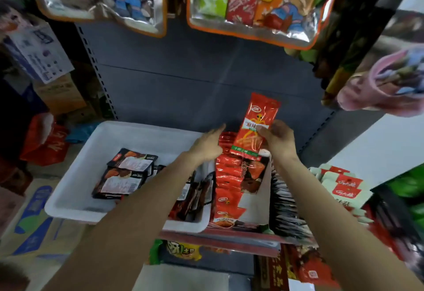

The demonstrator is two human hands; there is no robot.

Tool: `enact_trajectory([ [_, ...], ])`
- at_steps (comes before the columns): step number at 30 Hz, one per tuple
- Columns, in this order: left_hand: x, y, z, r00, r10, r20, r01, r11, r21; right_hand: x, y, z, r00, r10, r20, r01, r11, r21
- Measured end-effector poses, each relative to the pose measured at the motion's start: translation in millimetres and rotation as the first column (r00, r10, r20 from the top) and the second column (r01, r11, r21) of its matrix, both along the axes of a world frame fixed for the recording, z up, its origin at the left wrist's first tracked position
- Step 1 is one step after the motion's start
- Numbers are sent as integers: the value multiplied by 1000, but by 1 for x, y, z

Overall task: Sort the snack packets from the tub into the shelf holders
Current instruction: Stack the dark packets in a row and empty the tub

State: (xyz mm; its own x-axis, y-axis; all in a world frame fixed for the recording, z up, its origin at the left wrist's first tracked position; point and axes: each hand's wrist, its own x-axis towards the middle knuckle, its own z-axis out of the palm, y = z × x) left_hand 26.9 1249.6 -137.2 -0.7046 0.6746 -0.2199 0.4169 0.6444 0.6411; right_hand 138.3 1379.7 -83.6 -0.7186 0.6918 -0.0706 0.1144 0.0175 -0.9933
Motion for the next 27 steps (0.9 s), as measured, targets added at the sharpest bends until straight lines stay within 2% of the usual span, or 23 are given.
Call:
enact_trajectory([
  [5, 6, -1, -2, 992, -67, -111, 71, 997, 29, -16, 13, 3, 989, -15, -144, 17, 1000, 15],
  [10, 8, -14, 1, 986, -146, -77, 149, 988, 28, -37, 16, -11, 991, 78, -107, -75, 997, 26],
  [12, 9, -18, 4, 982, -172, -76, 177, 983, 58, -45, 16, -18, 984, 175, -30, -175, 985, 6],
  [14, 10, -23, 3, 983, -167, -76, 174, 981, 88, -51, 17, -25, 961, 248, 120, -254, 967, 36],
  [17, 9, -28, 0, 990, -140, -23, 141, 983, 116, -57, 26, -30, 930, 223, 293, -271, 953, 134],
  [21, 9, -31, 0, 991, -135, -7, 135, 985, 111, -60, 32, -24, 926, 194, 325, -289, 917, 275],
  [25, 9, -30, 2, 991, -135, -6, 135, 988, 82, -58, 30, -25, 870, 185, 457, -393, 819, 417],
  [27, 10, -30, 3, 990, -143, 18, 141, 987, 73, -57, 30, -25, 868, 164, 469, -406, 779, 477],
])
